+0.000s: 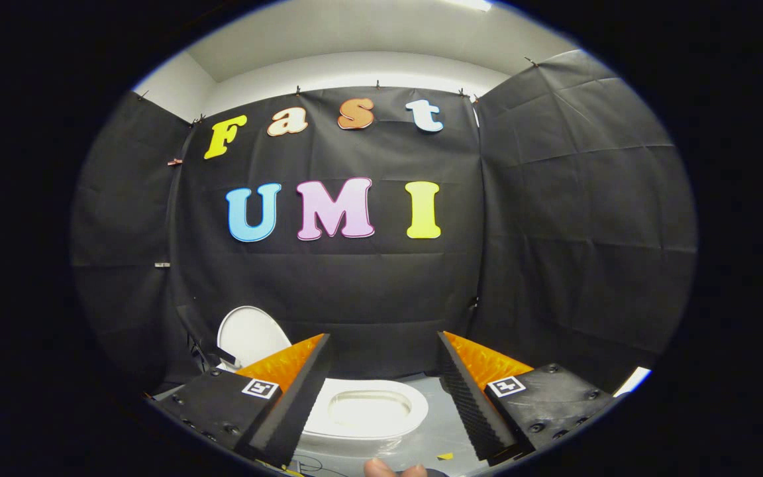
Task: Open the toilet lid.
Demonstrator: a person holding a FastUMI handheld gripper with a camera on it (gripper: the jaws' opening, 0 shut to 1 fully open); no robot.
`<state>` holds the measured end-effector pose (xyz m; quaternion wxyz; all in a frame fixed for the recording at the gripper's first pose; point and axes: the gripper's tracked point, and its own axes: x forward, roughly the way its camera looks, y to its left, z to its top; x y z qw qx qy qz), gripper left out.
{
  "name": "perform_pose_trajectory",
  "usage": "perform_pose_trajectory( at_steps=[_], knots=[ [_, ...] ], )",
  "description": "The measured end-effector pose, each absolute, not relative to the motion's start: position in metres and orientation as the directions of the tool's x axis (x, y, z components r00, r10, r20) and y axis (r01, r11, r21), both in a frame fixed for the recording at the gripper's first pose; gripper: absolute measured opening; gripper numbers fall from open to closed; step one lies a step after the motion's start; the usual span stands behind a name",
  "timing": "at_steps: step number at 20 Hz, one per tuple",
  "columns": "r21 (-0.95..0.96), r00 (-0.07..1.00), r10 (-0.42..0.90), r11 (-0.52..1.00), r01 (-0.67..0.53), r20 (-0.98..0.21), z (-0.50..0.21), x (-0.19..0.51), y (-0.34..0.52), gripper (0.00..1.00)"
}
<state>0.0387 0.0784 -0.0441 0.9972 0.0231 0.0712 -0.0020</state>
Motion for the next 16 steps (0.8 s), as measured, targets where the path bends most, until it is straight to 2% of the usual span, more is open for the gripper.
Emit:
perform_pose_trajectory(
  at_steps=[16],
  knots=[
    [0.033,0.993,0.005,0.999,-0.002,-0.115,-0.025,0.026,0.059,0.99]
  ],
)
